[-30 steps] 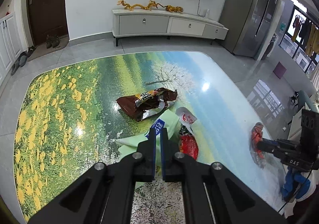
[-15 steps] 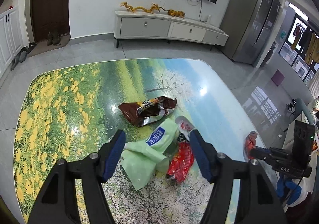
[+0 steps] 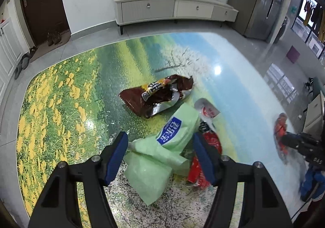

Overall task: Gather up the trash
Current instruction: 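Grasp the light green bag with the left gripper while the right holds the red bag, then lift the green bag with the left gripper and carry both bags to the bin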

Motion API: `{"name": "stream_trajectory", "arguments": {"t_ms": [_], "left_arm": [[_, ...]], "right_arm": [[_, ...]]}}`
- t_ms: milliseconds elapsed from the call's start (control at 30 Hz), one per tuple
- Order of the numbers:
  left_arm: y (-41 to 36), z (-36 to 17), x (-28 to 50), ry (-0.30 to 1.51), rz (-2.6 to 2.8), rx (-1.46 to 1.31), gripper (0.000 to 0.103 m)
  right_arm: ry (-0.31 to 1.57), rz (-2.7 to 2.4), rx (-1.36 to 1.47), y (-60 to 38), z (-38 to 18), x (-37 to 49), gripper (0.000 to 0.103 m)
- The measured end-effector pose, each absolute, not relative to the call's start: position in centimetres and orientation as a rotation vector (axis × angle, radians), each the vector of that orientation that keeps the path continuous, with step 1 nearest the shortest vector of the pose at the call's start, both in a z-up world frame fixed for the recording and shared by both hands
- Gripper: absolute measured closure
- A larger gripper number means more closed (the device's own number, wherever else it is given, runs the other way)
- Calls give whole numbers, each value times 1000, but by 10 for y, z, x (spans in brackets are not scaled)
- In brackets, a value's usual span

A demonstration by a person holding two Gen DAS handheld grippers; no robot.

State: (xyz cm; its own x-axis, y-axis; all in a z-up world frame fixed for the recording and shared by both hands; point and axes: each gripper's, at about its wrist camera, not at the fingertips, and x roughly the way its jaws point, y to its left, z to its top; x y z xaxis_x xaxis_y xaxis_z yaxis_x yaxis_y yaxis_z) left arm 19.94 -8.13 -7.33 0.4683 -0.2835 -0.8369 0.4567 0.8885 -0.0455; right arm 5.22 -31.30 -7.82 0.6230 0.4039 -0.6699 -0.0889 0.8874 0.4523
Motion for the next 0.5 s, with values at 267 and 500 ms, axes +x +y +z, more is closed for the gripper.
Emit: {"name": "stream_trajectory", "arguments": {"t_ms": [267, 500], "left_arm": [[-74, -71, 193, 952, -453, 179, 71], [-57, -58, 179, 915, -440, 125, 83]], "right_arm": [[857, 307, 373, -308, -78, 52, 89], [853, 305, 349, -300, -75, 47, 89]]}}
